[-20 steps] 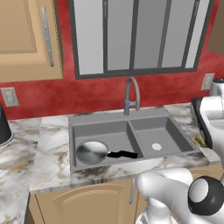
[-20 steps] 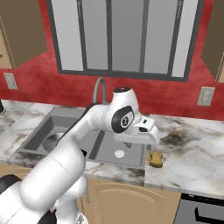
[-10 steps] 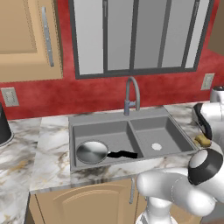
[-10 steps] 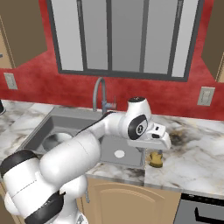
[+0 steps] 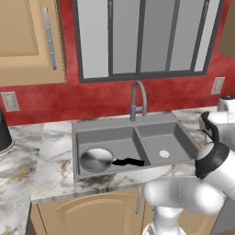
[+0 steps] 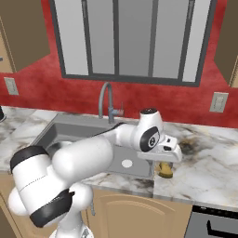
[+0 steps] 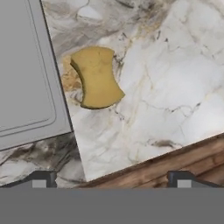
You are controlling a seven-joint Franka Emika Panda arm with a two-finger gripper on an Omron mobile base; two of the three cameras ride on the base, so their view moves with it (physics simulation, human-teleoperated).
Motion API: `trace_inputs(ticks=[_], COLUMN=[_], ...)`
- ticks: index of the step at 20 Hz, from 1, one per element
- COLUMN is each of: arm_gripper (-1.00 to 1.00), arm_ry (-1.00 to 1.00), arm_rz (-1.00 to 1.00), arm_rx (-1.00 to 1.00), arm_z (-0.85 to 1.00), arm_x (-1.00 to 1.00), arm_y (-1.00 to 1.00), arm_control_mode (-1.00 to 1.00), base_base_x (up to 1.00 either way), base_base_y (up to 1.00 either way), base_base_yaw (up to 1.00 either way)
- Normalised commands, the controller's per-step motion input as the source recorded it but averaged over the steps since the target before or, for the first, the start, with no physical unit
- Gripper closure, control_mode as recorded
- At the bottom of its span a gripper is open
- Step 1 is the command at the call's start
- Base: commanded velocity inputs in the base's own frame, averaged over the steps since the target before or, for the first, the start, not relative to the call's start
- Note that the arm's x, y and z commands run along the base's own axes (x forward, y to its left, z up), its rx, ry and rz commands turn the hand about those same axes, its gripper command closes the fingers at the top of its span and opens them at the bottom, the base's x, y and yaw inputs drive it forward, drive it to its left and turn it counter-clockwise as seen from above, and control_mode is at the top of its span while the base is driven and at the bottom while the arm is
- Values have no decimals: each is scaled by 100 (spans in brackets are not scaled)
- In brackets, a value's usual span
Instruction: Pick the pan and sponge and place them into the sink. Then turn on the water.
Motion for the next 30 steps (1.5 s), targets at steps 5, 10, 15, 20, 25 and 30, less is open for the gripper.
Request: trace_inputs(ticks=[5,10,15,20,25,30], arm_gripper=[-100,-100,-100,-100,-100,-100], arm_ry=[0,0,0,0,0,2], arm_rz=[10,11,10,10,10,7], arm_rx=[0,3,3,4,4,4], arm_z=[-40,-28,-19,-19,-22,-25], arm_x=[24,26,30,33,28,26], arm_y=[0,-15,-22,-17,-6,-5], arm_control_mode=[-100,-100,-100,-100,-100,-100], base_base_x=[0,0,0,0,0,0], base_base_y=[0,0,0,0,0,0], base_base_yaw=[0,0,0,0,0,0])
